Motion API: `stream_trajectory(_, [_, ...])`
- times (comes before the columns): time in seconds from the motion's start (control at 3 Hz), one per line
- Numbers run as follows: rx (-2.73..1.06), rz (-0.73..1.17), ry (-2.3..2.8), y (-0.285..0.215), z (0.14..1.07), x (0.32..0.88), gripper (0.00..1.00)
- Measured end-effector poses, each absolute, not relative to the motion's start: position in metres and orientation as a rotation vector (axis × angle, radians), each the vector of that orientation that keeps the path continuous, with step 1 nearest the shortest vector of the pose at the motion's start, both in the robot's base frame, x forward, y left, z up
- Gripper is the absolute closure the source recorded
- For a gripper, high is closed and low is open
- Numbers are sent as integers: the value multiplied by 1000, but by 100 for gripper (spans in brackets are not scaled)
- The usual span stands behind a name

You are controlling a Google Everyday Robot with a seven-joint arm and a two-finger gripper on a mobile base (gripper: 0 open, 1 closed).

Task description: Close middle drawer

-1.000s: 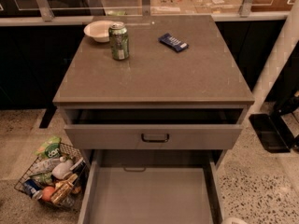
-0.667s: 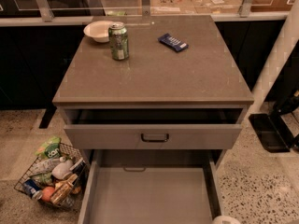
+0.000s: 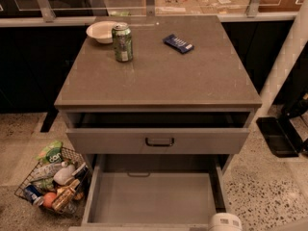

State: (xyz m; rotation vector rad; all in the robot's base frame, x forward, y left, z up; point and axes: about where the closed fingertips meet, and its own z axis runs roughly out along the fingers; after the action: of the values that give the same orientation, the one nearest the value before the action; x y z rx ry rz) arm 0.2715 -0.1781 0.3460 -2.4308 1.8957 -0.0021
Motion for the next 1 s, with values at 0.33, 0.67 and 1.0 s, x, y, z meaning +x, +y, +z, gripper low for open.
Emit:
stream_trajectory(0.33, [-2456, -105, 1839, -177, 359, 300, 100])
stream_trajectory(0.67, [-2470, -182, 1794, -177, 367, 328, 100])
stream_trajectory(1.0, [-2473, -224, 1775, -178, 366, 343, 100])
